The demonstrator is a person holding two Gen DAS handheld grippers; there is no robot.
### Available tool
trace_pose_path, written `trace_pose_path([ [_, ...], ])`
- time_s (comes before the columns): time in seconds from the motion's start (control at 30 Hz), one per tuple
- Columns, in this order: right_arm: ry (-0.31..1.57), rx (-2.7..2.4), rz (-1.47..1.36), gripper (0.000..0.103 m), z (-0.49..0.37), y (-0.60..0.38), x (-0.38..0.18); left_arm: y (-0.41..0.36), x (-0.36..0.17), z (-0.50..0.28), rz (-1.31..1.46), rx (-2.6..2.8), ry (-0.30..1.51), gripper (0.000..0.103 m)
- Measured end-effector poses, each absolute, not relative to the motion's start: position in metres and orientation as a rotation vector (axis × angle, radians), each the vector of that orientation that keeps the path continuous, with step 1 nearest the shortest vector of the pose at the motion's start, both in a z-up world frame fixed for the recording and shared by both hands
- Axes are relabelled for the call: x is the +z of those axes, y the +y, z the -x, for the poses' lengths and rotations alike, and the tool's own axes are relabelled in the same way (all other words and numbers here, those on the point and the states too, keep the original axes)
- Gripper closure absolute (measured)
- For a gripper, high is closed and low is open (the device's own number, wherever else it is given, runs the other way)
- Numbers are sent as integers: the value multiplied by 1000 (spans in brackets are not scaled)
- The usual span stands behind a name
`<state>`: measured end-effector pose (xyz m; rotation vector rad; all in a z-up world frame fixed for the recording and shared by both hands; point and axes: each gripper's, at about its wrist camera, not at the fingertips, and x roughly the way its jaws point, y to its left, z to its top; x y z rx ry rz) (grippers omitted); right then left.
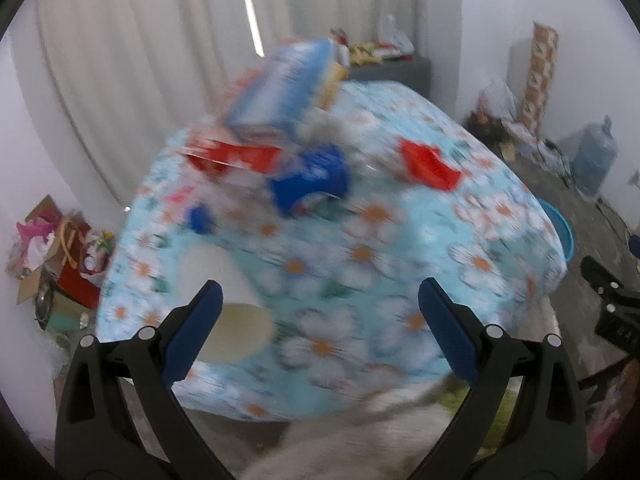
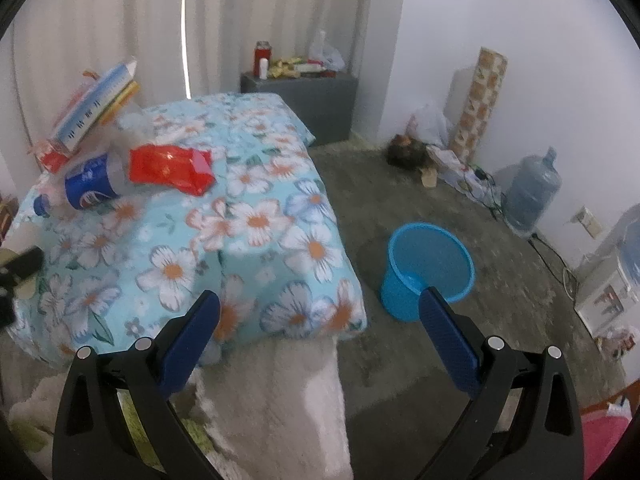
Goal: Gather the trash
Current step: 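Grasp the white paper cup with the left tool while the right tool grasps the red wrapper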
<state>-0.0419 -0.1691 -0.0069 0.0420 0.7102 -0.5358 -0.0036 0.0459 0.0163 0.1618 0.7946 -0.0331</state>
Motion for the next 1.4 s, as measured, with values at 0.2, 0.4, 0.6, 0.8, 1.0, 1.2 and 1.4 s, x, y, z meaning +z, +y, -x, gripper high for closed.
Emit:
trace_pose_path([
  [0.2,685,-434,-50,6,12,-154,-7,117,21,-4,-91,-16,819,9],
  [0.4,717,-343,-92,6,-18,-139,-15,162,11,-2,62,-102,807,9],
  [0.6,738,-334,-94,6,-36,-137,-14,162,-4,-5,77,-212,816,9],
  [0.8,752,-321,-231,6,-47,-166,-10,151,-14,-3,-42,-265,784,9],
  [1.0,761,-225,-416,18,-73,-193,-10,139,-26,-3,-143,-288,789,33],
  [1.2,804,-166,-483,36,-113,-204,-22,139,-30,-1,-185,-253,761,49],
  [1.4,866,-167,-456,63,-148,-206,-40,145,-30,-4,-185,-239,759,67],
])
